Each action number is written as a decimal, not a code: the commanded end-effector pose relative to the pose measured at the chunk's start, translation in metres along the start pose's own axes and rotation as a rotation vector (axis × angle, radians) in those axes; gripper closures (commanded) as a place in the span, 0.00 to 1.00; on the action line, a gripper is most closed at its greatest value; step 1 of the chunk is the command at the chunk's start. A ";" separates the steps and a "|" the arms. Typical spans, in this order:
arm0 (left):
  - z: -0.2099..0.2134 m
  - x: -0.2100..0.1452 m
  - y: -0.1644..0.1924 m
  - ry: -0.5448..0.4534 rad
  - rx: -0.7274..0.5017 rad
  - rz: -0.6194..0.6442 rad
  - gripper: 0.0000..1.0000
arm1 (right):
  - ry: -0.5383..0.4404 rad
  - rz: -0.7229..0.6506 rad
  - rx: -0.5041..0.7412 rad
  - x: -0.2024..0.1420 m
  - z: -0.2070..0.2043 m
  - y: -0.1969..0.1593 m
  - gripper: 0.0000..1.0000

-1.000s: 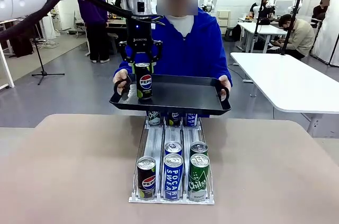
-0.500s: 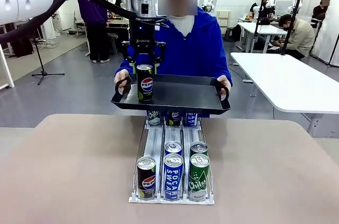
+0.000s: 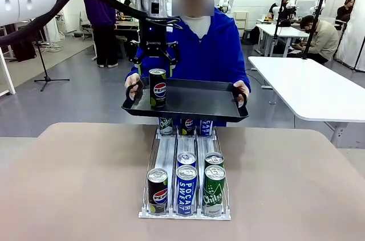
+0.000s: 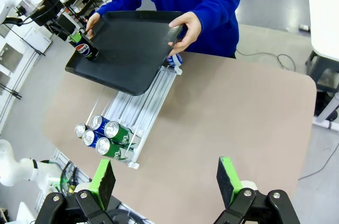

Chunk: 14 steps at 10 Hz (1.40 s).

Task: Retrieve and hand over the desired beverage to the person.
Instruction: Place the picked can on the Handle tray extended by the person.

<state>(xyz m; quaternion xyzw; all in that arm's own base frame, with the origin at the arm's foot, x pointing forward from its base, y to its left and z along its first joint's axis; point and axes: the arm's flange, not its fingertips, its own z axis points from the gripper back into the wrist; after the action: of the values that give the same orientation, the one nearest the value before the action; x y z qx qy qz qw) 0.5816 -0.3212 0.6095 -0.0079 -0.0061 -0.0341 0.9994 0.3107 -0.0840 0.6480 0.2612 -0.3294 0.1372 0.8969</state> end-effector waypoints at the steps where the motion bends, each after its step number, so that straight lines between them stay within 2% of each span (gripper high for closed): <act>1: 0.020 -0.009 -0.003 -0.012 0.011 -0.066 0.00 | -0.008 0.009 0.035 0.002 -0.001 -0.001 0.00; 3: 0.045 -0.057 -0.004 -0.075 -0.009 -0.182 0.00 | -0.008 0.009 0.035 0.002 -0.001 -0.001 0.00; 5: 0.065 -0.133 0.013 -0.176 -0.007 -0.298 0.00 | -0.008 0.009 0.035 0.002 -0.001 -0.001 0.00; 9: 0.067 -0.225 0.051 -0.312 -0.041 -0.350 0.00 | -0.008 0.009 0.035 0.002 -0.001 -0.001 0.00; 12: 0.067 -0.239 0.062 -0.334 -0.067 -0.347 0.00 | -0.008 0.009 0.035 0.002 -0.001 -0.001 0.00; 13: 0.066 -0.232 0.060 -0.328 -0.073 -0.323 0.00 | -0.008 0.009 0.035 0.002 -0.001 -0.001 0.00; 14: 0.073 -0.239 0.054 -0.324 -0.032 -0.323 0.00 | -0.008 0.009 0.035 0.002 -0.001 -0.001 0.00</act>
<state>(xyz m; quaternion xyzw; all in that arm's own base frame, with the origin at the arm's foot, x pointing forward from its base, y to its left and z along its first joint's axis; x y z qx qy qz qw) 0.3453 -0.2475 0.6743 -0.0303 -0.1667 -0.1886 0.9673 0.3109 -0.0838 0.6478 0.2612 -0.3288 0.1373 0.8971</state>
